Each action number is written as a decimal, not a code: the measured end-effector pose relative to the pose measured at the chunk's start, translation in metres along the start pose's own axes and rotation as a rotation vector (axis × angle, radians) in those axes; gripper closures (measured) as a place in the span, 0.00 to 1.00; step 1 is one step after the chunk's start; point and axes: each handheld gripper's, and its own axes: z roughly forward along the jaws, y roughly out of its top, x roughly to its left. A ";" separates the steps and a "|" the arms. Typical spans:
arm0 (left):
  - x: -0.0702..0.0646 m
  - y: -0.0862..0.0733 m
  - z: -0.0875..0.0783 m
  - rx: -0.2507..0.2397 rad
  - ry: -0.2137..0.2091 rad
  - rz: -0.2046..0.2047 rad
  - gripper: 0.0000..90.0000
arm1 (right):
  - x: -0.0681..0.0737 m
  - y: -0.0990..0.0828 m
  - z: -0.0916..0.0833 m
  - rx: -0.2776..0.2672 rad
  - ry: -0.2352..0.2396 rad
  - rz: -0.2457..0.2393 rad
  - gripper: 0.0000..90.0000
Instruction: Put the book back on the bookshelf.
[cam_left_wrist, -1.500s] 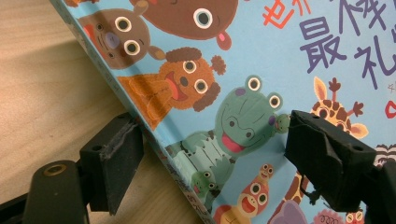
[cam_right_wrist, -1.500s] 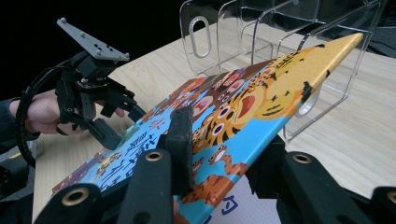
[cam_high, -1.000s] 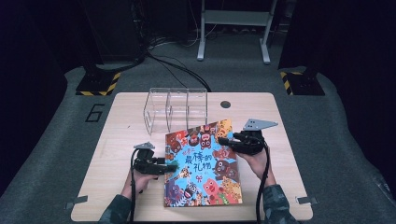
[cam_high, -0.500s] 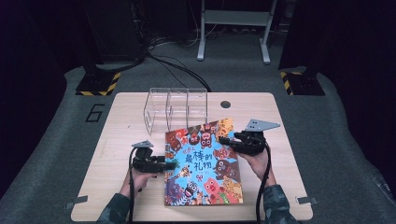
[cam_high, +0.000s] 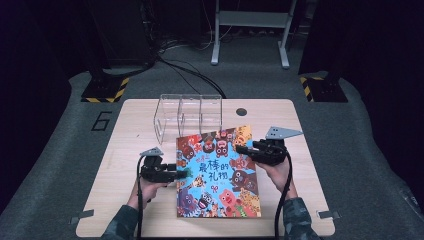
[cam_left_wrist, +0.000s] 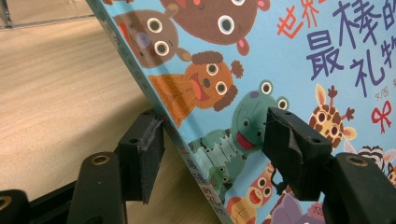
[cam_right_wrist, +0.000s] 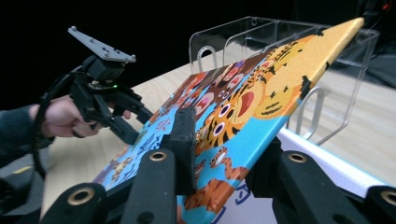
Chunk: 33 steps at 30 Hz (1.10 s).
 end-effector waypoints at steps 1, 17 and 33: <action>0.000 0.000 0.000 0.002 -0.003 0.004 0.44 | -0.002 0.000 -0.001 0.019 0.008 0.028 0.77; -0.004 0.000 0.005 0.009 -0.017 0.021 0.51 | -0.018 -0.007 -0.007 0.098 0.003 0.171 0.76; -0.009 0.009 -0.002 -0.001 -0.016 0.094 0.61 | -0.023 -0.008 -0.014 0.197 -0.029 0.236 0.71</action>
